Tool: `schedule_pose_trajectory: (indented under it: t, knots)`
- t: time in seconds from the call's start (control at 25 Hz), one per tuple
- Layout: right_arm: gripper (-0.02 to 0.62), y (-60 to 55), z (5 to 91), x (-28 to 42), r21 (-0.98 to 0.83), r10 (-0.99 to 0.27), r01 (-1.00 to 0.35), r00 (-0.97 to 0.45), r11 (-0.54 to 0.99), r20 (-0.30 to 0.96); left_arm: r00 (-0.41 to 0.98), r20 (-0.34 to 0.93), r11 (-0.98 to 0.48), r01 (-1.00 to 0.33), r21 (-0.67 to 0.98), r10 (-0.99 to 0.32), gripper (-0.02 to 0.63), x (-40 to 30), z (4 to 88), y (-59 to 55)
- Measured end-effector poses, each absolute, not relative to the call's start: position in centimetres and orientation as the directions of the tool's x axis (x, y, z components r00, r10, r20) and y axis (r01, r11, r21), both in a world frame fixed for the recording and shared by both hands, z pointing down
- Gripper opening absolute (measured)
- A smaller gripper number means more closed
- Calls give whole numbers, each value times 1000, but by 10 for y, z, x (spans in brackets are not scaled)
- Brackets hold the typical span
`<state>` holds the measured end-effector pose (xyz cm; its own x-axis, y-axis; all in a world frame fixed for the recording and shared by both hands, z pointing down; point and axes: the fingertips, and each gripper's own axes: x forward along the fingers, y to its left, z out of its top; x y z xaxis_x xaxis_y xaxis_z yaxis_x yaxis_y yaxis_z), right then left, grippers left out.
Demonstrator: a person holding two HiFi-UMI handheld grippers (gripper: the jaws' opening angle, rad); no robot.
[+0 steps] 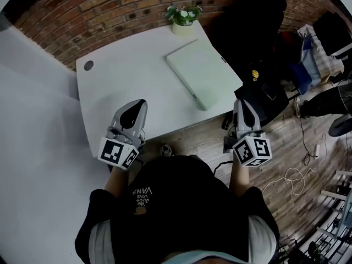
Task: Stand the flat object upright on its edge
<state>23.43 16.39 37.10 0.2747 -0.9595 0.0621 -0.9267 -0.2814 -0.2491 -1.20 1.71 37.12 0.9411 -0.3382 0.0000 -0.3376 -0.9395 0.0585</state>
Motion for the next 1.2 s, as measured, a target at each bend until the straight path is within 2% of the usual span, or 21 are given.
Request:
schedule_pose_trajectory:
  t: [0.52,1.2]
  knots:
    - [-2,136,372,255,-238,-954,-924,292,-298,60,945,23,-944,-326,56,-325,0,3,382,-14]
    - [-2,76,381,344,-193,-984,-970,127,-149,122,903,47,-897,-430,105,-427,0,82,393,-24]
